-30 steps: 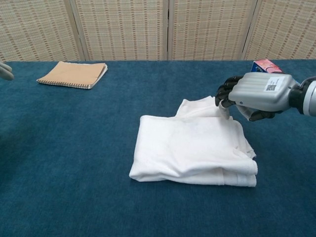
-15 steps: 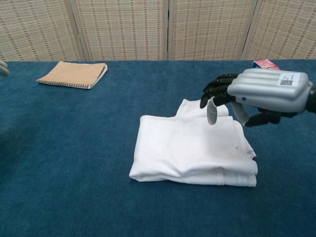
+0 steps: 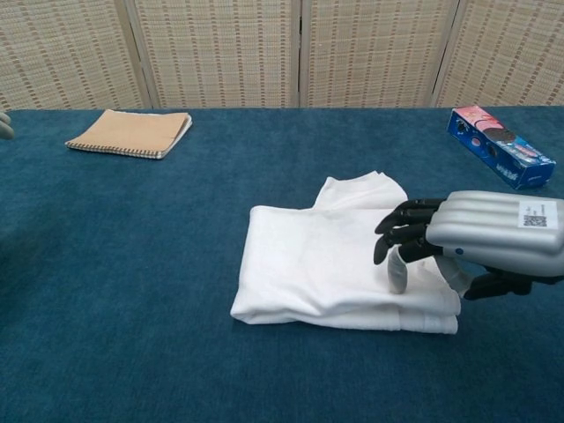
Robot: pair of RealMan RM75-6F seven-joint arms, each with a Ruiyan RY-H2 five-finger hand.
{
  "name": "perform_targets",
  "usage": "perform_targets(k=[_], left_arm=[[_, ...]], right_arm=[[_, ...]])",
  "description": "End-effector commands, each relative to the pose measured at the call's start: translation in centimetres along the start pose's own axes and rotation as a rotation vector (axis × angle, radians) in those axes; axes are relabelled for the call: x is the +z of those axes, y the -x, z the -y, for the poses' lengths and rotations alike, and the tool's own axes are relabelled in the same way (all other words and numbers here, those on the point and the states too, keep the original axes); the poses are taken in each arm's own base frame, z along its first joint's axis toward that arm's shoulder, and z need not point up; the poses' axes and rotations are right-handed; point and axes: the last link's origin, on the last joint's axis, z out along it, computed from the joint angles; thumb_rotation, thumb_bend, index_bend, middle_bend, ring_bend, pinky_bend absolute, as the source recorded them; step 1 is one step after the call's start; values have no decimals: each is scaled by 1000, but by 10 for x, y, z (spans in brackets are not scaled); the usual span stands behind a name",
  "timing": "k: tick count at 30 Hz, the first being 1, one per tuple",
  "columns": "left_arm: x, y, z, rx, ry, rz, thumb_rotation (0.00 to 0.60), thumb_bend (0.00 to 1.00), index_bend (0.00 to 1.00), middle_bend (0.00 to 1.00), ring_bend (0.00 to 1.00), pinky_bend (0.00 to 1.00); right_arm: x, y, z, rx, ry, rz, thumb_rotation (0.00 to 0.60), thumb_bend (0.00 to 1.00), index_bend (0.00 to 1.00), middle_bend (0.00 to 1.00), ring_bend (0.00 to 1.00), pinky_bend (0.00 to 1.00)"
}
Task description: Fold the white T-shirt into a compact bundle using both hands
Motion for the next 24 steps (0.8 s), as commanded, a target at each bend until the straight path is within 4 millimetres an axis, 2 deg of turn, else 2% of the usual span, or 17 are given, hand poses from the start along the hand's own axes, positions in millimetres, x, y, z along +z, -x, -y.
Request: perform_targets(k=[1,7,12,16,20,24], left_arm=[[-1,1,-1,0,3,4,600,135,217,104,59,0],[0,3,-4,2,10,9,600,135,217,104,59,0],[-2,2,-1,-1,2,10,600,135,216,103,57,0],[-3,3,0,0,-2,9,600,135,216,103,57,0],[-3,1,2,-3,-5,2,600,135,215,103,57,0],[-3,0,1,-3,-4,-2,600,134,215,103,57,0]], right_arm=[[-8,8,-3,-7,8,23,600,990,397,244,106,81],[-10,23,-11,-32,29,73,600,990,397,246,107,81],[-9,27,-15,-43,35,74,600,990,397,247,107,81],[-8,16,-18,-29,43,14,600,985,397,247,107,81],[-5,-6,-15,-7,30,-85,600,971,397,250,107,81],[7,-17,-9,15,22,-121,600,966,397,260,107,81]])
